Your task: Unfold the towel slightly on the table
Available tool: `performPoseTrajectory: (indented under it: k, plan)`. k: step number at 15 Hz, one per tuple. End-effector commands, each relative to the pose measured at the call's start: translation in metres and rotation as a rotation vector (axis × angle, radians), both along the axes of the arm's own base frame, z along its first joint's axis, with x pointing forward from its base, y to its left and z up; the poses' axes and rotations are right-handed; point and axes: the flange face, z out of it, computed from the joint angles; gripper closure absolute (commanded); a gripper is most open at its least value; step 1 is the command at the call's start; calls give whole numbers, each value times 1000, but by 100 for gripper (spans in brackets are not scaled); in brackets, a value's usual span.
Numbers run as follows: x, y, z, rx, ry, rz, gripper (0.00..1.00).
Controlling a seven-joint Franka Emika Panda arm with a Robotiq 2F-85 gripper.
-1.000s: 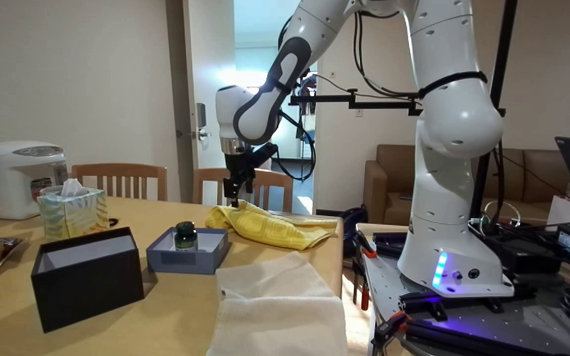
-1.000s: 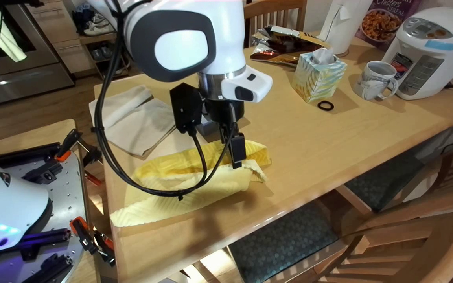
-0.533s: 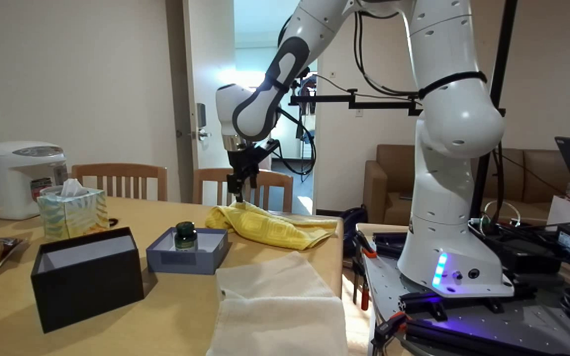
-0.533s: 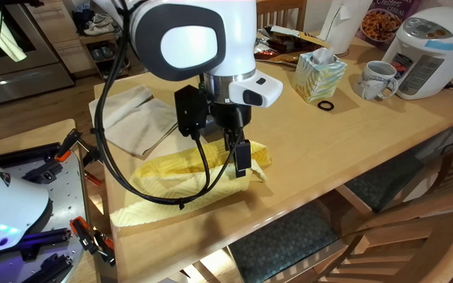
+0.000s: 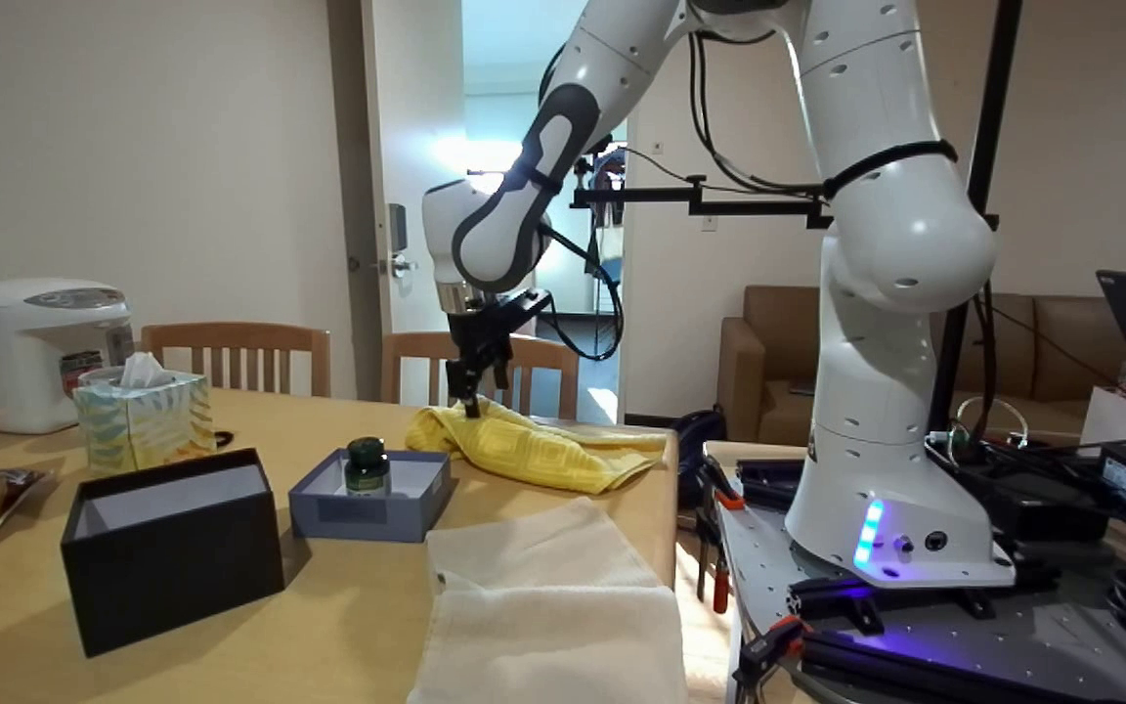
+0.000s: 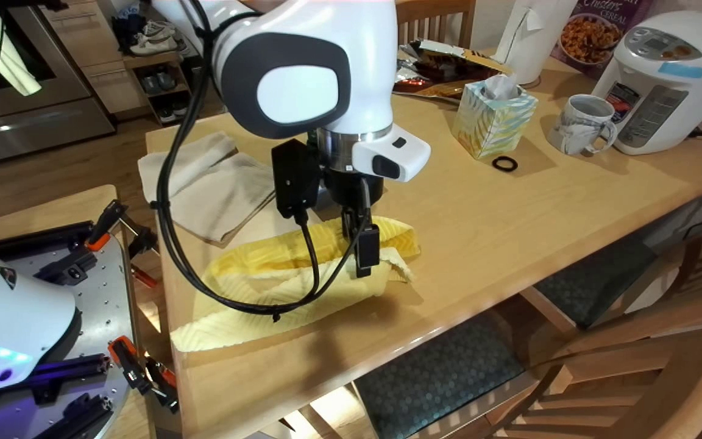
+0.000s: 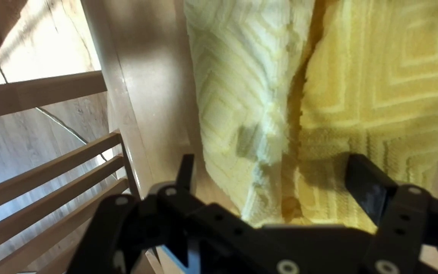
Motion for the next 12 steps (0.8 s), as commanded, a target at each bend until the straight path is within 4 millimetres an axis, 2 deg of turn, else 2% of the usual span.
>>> performPoseTrajectory:
  k: [1,6,7,8,12]
  plan:
    - [3,-10,-3,26,11,-9,0]
    - [3,-19,4,32,-4,-31,0]
    - [4,-21,5,34,-6,-32,25]
    - [5,-22,6,35,-2,-26,28]
    - [8,-23,5,38,-1,-28,53]
